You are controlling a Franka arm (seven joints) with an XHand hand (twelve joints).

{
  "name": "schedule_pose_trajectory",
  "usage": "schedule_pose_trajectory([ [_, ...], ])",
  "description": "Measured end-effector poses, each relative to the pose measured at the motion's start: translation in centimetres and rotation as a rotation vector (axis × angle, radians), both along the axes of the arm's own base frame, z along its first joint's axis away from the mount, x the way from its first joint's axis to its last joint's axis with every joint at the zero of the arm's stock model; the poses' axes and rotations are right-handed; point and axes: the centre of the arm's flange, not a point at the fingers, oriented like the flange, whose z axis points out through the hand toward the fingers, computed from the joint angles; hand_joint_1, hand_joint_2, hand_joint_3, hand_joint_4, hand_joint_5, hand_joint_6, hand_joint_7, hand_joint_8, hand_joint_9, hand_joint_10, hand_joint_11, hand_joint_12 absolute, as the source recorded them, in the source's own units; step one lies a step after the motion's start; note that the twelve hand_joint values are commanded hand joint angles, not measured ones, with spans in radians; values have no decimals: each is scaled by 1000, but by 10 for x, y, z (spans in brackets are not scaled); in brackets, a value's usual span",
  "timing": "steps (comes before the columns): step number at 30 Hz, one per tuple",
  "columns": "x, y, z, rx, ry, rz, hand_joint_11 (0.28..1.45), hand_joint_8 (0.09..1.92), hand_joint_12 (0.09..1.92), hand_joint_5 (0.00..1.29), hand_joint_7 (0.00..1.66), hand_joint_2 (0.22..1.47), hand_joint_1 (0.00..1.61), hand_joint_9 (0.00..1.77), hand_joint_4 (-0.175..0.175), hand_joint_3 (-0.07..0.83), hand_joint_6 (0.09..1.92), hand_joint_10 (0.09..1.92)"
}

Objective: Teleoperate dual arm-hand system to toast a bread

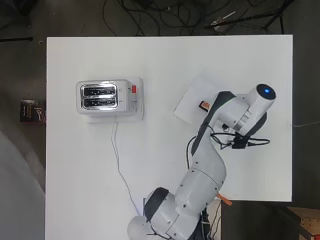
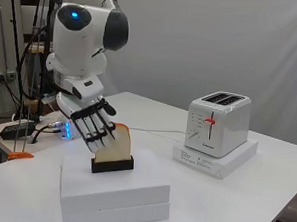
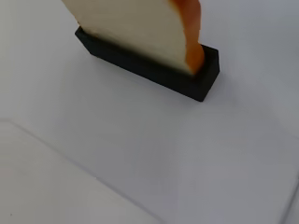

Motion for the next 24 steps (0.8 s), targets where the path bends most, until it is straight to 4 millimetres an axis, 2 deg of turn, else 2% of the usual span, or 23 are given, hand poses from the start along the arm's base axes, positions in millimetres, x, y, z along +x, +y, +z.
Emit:
schedule_pose_trajectory([
  [4, 7, 30, -4, 14, 1, 97, 445, 87, 87, 383, 500, 995, 318, 591, 0, -11, 87, 87],
  [7, 14, 47, -12, 2, 10, 161, 441, 87, 87, 413, 496, 976, 311, 603, 38, -13, 87, 87],
  [10, 16, 53, -15, -36, 53, 170, 437, 87, 87, 416, 486, 953, 279, 597, 62, -16, 87, 87],
  [12, 16, 53, -17, -64, 76, 169, 449, 87, 87, 423, 503, 948, 275, 617, 58, -13, 87, 87],
  [15, 10, 45, -34, -31, 112, 129, 461, 87, 87, 446, 517, 952, 292, 638, 51, -6, 87, 87],
  [16, 9, 40, -41, -9, 113, 108, 506, 87, 87, 581, 646, 1039, 525, 733, 95, 1, 446, 87],
  [17, 9, 36, -46, 9, 112, 92, 579, 353, 87, 721, 751, 1095, 860, 826, 5, -10, 826, 365],
  [18, 10, 34, -50, 19, 109, 85, 645, 654, 87, 761, 790, 1133, 1087, 874, -75, -8, 1116, 676],
  [19, 10, 32, -51, 20, 98, 81, 697, 797, 87, 774, 856, 1158, 1160, 953, -80, -5, 1270, 627],
  [20, 8, 31, -51, 17, 77, 77, 742, 837, 87, 772, 932, 1167, 1186, 1061, -73, -4, 1331, 469],
  [22, 1, 29, -50, 2, 31, 65, 810, 845, 87, 756, 1029, 1166, 1204, 1240, -79, -1, 1350, 196],
  [24, -11, 30, -53, 2, -3, 44, 873, 815, 87, 751, 1089, 1156, 1220, 1360, -111, -1, 1324, 89],
])
